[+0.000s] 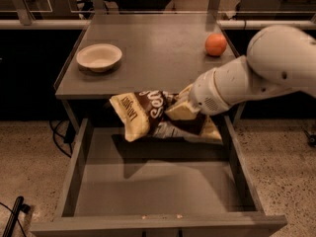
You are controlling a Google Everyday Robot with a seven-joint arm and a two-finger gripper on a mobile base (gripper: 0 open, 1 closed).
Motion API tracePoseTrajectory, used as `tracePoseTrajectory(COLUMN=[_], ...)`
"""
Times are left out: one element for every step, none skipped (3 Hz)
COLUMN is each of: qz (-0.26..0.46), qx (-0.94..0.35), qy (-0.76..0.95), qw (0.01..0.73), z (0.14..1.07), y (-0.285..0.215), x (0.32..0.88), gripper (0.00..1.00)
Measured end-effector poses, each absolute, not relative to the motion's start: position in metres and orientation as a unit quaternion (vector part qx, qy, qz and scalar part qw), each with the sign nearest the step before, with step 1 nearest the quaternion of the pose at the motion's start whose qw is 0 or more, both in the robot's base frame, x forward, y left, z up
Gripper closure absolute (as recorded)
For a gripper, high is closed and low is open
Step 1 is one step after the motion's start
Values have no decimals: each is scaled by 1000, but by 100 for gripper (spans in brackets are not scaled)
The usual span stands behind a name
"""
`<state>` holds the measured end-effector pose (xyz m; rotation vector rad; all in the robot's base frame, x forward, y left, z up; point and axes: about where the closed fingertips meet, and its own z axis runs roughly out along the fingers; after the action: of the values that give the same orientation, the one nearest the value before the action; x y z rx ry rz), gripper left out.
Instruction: Pick brown chip bag from top drawer and place on counter
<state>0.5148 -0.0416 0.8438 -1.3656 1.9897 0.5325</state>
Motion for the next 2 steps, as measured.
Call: tracePoseTrajectory(qz=[183,159], qx=[-532,-530], qy=[756,771], qw=[335,316], z=[880,894], y=[-59,-78], x=[536,580], gripper=[100,100])
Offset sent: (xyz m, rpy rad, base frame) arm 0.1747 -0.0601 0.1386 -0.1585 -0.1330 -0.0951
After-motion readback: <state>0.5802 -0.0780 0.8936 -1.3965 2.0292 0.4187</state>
